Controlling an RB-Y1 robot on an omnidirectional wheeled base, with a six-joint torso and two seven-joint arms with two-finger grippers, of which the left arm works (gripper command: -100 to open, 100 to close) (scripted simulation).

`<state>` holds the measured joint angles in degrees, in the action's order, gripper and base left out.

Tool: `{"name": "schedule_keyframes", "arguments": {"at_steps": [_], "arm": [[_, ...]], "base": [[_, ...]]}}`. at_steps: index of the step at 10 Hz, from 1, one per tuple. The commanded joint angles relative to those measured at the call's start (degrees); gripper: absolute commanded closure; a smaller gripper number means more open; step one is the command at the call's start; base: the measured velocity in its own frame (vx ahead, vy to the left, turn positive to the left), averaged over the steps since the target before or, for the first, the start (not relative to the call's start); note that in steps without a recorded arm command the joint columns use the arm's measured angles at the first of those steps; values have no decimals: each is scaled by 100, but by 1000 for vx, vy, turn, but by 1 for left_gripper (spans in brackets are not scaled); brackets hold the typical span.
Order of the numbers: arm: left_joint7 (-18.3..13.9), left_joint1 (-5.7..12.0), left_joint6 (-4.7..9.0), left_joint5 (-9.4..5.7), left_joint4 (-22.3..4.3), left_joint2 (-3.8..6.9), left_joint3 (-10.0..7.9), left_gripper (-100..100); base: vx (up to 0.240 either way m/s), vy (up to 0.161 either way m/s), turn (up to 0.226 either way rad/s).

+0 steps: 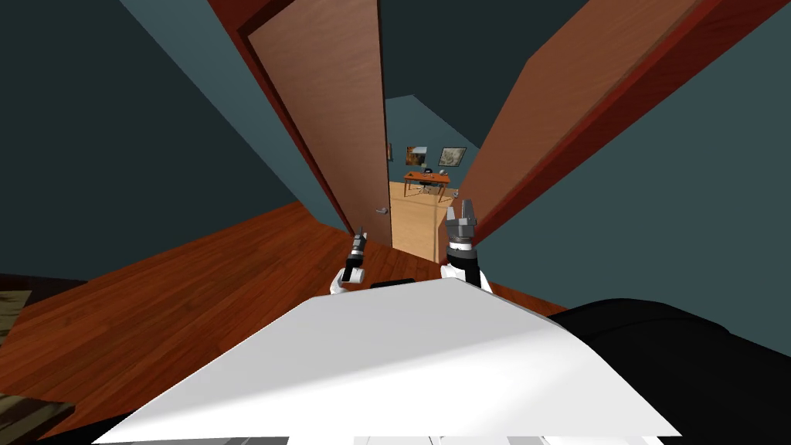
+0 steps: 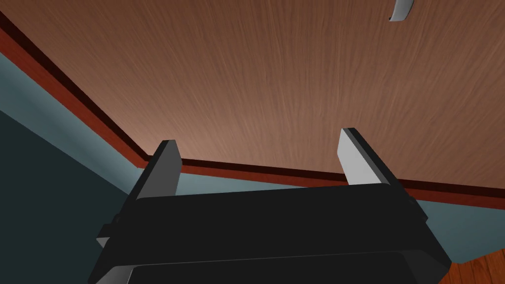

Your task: Push the door open

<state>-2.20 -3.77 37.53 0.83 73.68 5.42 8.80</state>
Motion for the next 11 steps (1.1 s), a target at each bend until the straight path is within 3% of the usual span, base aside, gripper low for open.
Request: {"name": "schedule_keyframes", "arguments": {"at_steps": [1, 11], "arm": [[-18, 99, 57, -23, -251, 15, 18, -100], [-38, 680, 382, -123, -1725, -53, 147, -100]], "base": [[94, 52, -88], [88, 50, -77]]}}
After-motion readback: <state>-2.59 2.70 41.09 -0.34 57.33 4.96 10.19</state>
